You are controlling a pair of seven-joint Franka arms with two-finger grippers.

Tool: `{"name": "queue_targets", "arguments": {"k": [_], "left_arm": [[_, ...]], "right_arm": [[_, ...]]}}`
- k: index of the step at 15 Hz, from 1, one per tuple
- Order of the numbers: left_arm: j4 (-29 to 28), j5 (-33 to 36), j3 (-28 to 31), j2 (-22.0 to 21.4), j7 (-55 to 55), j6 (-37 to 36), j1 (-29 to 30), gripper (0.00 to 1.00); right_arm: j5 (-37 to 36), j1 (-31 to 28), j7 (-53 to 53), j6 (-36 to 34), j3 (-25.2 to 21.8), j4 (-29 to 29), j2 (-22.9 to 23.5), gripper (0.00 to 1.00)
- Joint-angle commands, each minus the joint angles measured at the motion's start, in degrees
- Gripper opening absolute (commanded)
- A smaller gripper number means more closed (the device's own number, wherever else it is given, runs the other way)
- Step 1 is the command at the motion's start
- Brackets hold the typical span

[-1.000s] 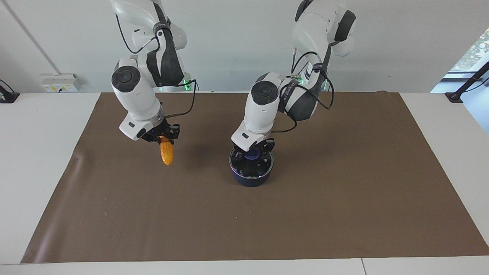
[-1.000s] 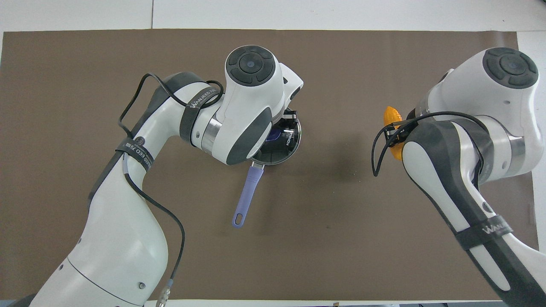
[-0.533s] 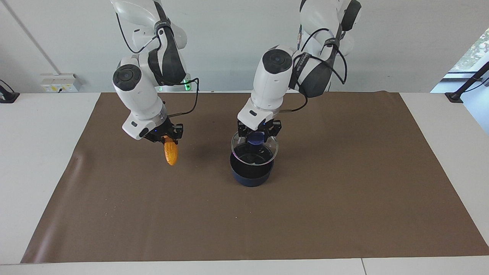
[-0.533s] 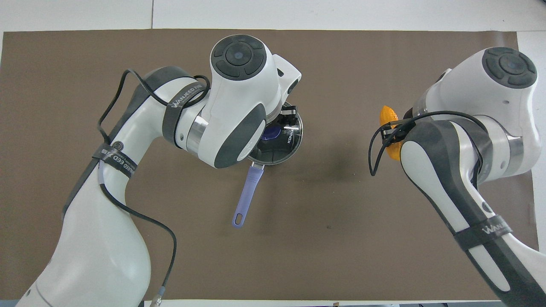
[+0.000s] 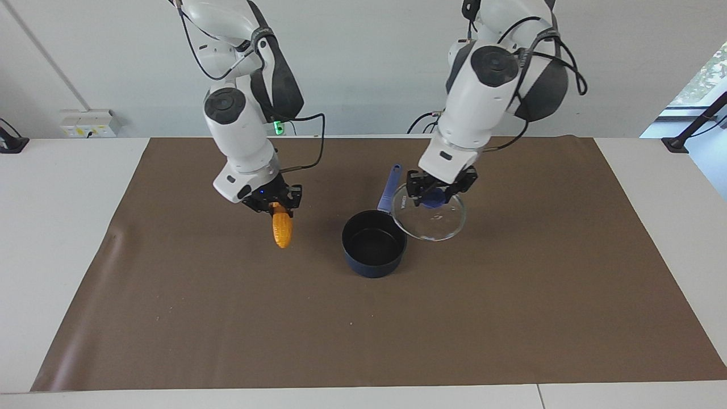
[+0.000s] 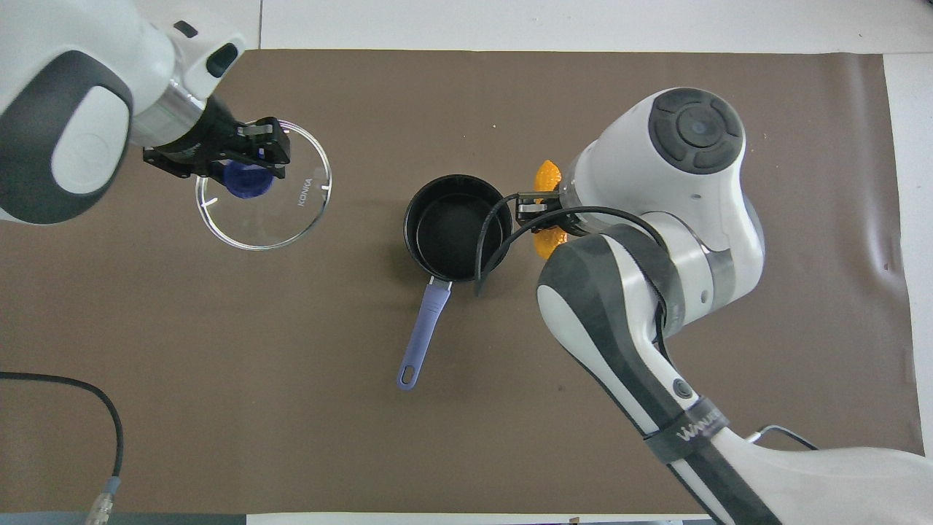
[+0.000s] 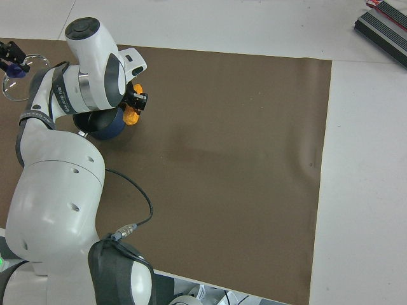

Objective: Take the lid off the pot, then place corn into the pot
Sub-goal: 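Lift the lid off with the left gripper while the right gripper carries the corn, then lower the corn into the pot with the right gripper and release it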

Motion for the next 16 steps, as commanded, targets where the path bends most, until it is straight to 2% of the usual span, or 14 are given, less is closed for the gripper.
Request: {"name": "queue_targets", "arguments": {"k": [1,3,4,8,9,10,11,12,13,16], "left_arm": [[-10.3,-0.2,-0.2,-5.2,10.0,3.7,6.2,0.00],[-18.2,1.3,-0.1,-7.7,13.2,10.1,9.4,0.00],[-21.4,3.2,-0.1,-8.1,13.9,13.1,10.4,0.00],[-29.6,3.8,-0.1,-8.2,15.0,21.5,13.2,0.00],[-31.0,3.8,-0.1,-8.2,15.6,23.1,13.6,0.00],[-32.2,3.8,-0.1,-8.2,16.2,24.7,13.9,0.00],[-33.9,3.8,-0.1,-8.2,17.0,26.7,14.5,0.00],[-35.4,3.8,-0.1,-8.1,18.2,28.5,14.6,0.00],[-37.0,3.8,-0.1,-8.0,19.3,30.7,14.7,0.00],[-38.9,3.8,-0.1,-7.2,20.8,34.5,15.6,0.00]], "right_arm": [[-2.5,5.0,7.7,-0.8,0.0,10.7,11.5,0.00],[-4.0,7.2,11.9,4.8,0.2,10.0,12.6,0.00],[-3.9,8.5,13.2,5.4,0.1,8.9,12.8,0.00],[-3.9,8.5,13.5,5.3,0.2,6.1,12.6,0.01],[-3.9,8.5,13.5,5.8,0.2,4.6,12.1,0.06],[-3.9,8.6,13.5,5.7,0.2,3.9,11.9,0.22],[-3.9,8.5,13.5,5.1,0.1,3.7,11.8,0.25],[-3.9,8.5,13.5,5.2,0.1,3.7,11.7,0.54],[-4.0,8.3,13.6,5.4,0.0,3.8,11.7,1.00],[-7.1,7.3,13.3,4.9,-0.6,5.9,11.5,1.00]]}}
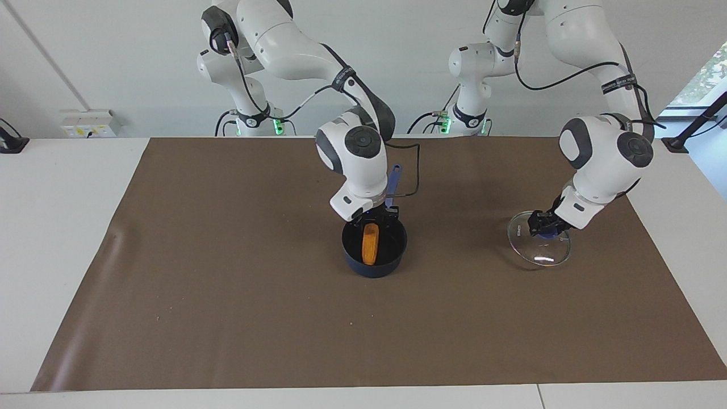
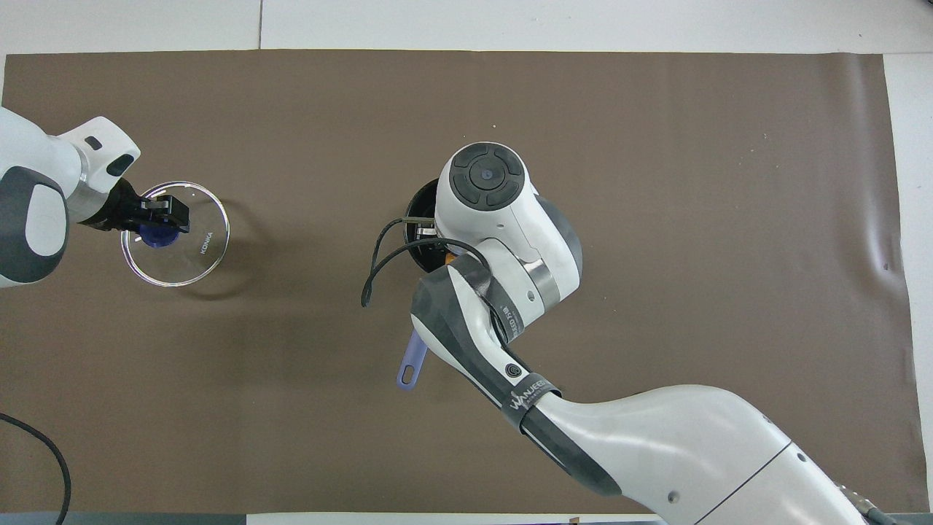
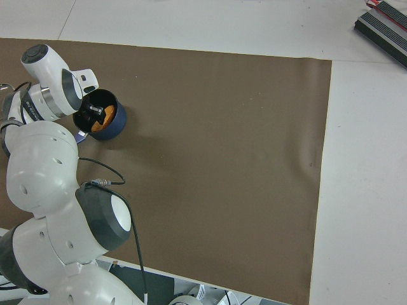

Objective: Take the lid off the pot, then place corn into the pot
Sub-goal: 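Lower the corn into the pot with the right gripper and release it, then set the lid down with the left gripper while the right gripper withdraws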

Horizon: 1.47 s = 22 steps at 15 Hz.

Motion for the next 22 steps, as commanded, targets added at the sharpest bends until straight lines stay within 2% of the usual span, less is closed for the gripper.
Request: {"name": "queue_targets", "arguments": {"k": [1,4,7,9,11,13,15,17,18,19,22], "left_arm": [[-3.1,0.9,-0.4,-1.6,2.8,3.1,1.5,0.00],[-3.2,0.9,-0.5,-1.3,6.4,3.9,3.4,0.00],[-3.3,0.9,-0.5,-0.4,7.7,4.9,4.1,0.00],[-3.8,0.9,-0.5,-0.3,7.9,5.1,4.2,0.00],[-4.6,0.9,-0.5,0.0,8.4,6.8,4.2,0.00],[-5.3,0.9,-0.5,0.0,8.4,7.7,4.2,0.00],[-5.4,0.9,-0.5,0.0,8.5,7.6,4.2,0.00],[-5.6,0.9,-0.5,0.0,8.5,7.9,4.1,0.00],[-5.6,0.9,-0.5,0.0,8.4,8.0,4.0,0.83],[-5.3,0.9,-0.5,0.0,8.4,7.6,4.0,1.00],[-3.0,0.9,-0.5,0.0,8.4,6.4,3.4,1.00]], "right_arm": [[-4.1,-2.8,0.2,-0.8,-0.2,0.0,-2.6,1.00],[-4.8,-7.9,-2.3,-6.4,-0.3,0.0,-8.9,1.00],[-4.4,-15.3,-13.9,-17.2,-0.4,0.2,-17.5,1.00],[-3.6,-20.9,-20.4,-23.0,-0.1,0.2,-21.7,1.00],[-3.6,-23.8,-26.7,-28.1,-0.4,0.2,-26.0,1.00],[-3.7,-28.4,-31.5,-31.2,-0.3,0.1,-27.1,1.00],[-3.6,-30.6,-36.6,-32.2,-2.1,-1.1,-27.7,1.00],[-3.6,-30.8,-40.4,-30.4,-4.6,-6.7,-31.4,1.00],[-3.6,-30.8,-40.6,-29.7,-5.6,-8.5,-32.7,1.00],[-3.6,-30.8,-40.6,-29.9,-6.1,-8.9,-32.9,1.00],[-3.6,-29.8,-41.0,-30.1,-6.9,-9.2,-33.0,1.00]]}}
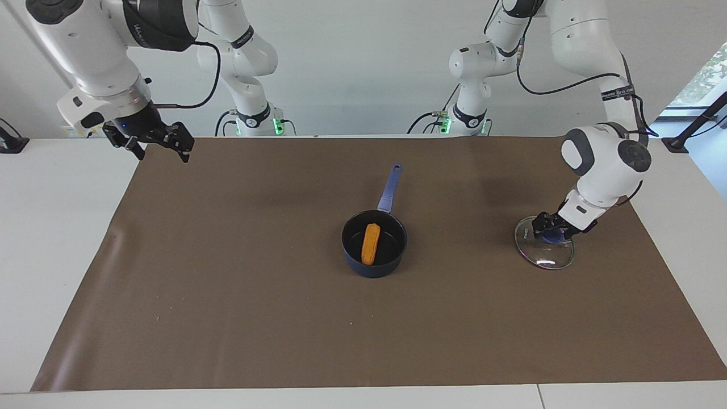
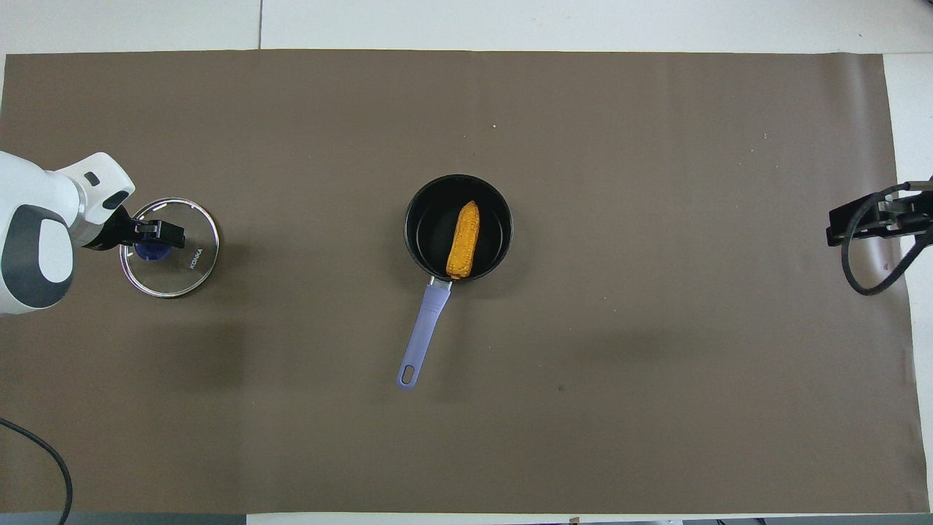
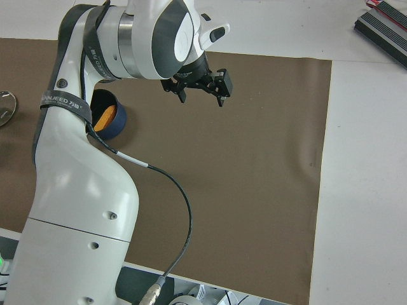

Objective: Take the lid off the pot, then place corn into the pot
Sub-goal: 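Set the lid down with the left gripper while the right gripper withdraws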

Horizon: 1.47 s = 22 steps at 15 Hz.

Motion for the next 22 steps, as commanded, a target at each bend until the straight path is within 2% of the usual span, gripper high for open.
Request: {"name": "queue_targets", "arguments": {"k": [1,3,5,7,9,12,15,18,20,22], "left_arm": [[2.3,0.9,-0.4,-1.0,-0.1,-1.8,-0.9,1.00],[8.5,0.8,-0.3,-1.5,-1.8,-10.2,-3.8,1.00],[17.8,0.9,-0.5,-1.8,-4.9,-21.8,-5.9,1.00],[22.8,0.9,-0.4,-3.6,-5.7,-29.7,-7.6,1.00],[22.4,0.9,-0.6,-8.6,-6.7,-32.6,-7.6,1.00],[20.9,0.9,-0.5,-13.0,-6.9,-37.8,-8.3,1.00],[13.3,0.9,-0.1,-18.8,-8.0,-36.9,-9.8,1.00],[13.5,0.8,-0.1,-18.5,-9.3,-34.0,-9.8,1.00],[16.6,0.9,-0.1,-17.3,-9.2,-36.2,-10.2,1.00],[16.8,0.8,-0.1,-17.1,-9.2,-36.3,-10.2,1.00]], "right_arm": [[0.5,1.1,-1.3,1.5,-1.0,-3.4,-2.4,1.00],[0.6,1.6,-1.3,1.0,-2.0,-3.6,-2.5,1.00],[0.6,1.6,-1.3,0.6,-2.5,-3.6,-2.5,1.00],[1.0,1.0,-2.8,0.7,-2.6,-3.2,-1.7,1.00],[2.2,0.7,-4.0,0.3,-2.7,-3.4,-1.9,1.00],[2.2,0.6,-4.2,0.5,-2.7,-3.2,-1.8,1.00],[2.2,-0.1,-4.2,0.9,-2.7,-2.9,-1.6,1.00],[2.3,-0.3,-4.2,0.4,-2.7,-2.8,-1.7,1.00],[2.3,-0.1,-4.2,0.6,-2.7,-2.9,-1.7,1.00],[2.3,-0.1,-4.2,0.7,-2.7,-2.9,-1.7,1.00]]}}
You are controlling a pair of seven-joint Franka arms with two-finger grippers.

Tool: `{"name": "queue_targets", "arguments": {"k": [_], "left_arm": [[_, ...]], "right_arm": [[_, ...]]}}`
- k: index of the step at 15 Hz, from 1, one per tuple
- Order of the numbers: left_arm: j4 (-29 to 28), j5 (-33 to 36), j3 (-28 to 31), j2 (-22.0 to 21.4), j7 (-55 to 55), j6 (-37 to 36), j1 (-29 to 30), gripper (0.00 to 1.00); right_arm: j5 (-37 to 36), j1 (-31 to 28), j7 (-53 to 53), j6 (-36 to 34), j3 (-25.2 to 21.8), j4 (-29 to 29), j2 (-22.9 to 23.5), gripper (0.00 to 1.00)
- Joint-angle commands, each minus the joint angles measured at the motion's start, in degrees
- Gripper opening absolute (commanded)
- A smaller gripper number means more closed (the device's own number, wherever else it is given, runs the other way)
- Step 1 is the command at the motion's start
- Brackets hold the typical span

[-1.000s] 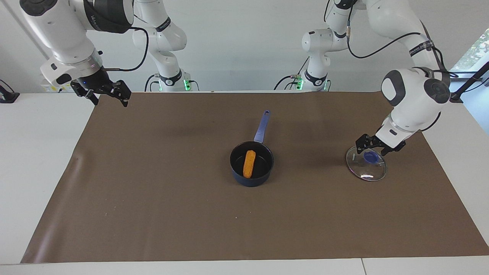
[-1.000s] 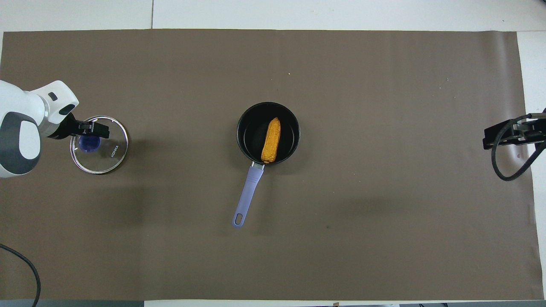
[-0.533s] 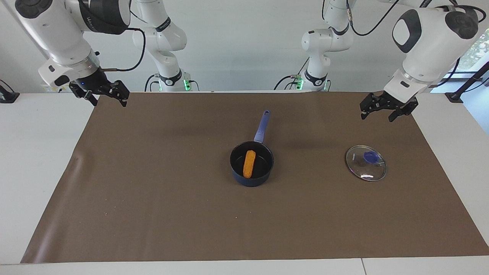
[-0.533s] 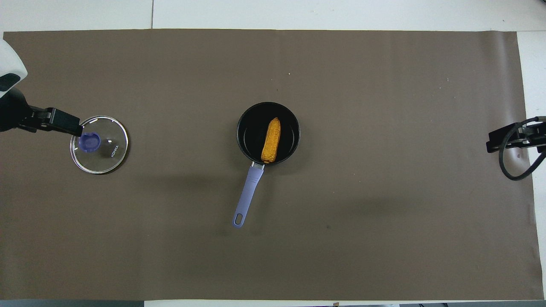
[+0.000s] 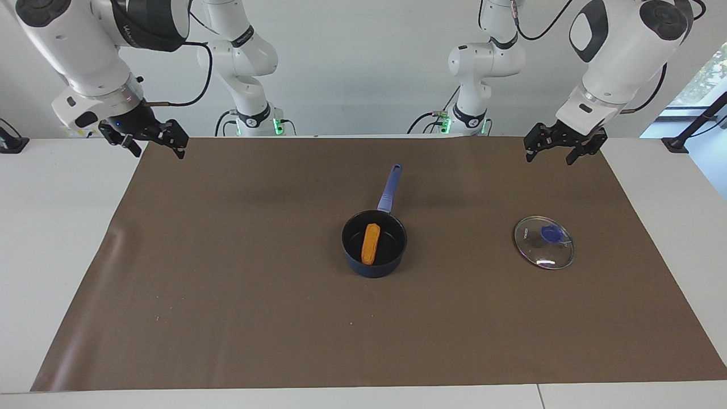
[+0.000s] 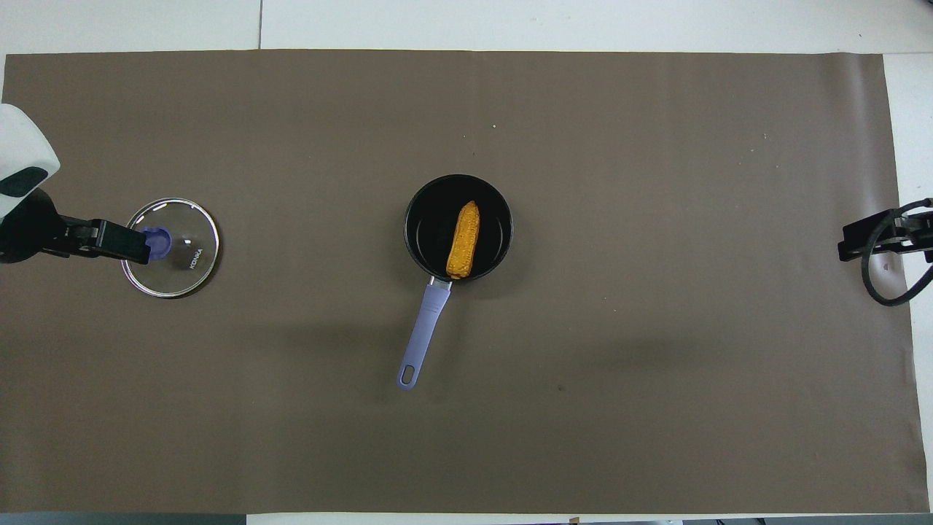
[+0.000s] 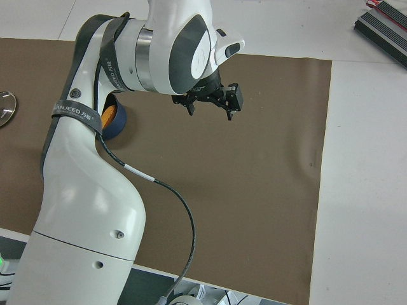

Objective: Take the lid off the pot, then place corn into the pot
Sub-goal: 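Set the lid down with the left gripper while the right gripper withdraws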

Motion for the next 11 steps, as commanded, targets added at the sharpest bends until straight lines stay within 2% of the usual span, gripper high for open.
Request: {"name": "queue_targets", "arguments": {"k": [1,11], "left_arm": [[0.8,0.8,0.7,0.1,-1.1,-0.5,-1.3,1.00],[0.4,0.8,0.7,-0.4,-1.0,0.2,-0.4,1.00]], "right_arm": [[1.3,-0.7,-1.6,0.8,0.1,-0.7,-0.6,1.00],[1.2,0.0,-1.3,0.5,0.3,-0.9,-1.2,1.00]]}}
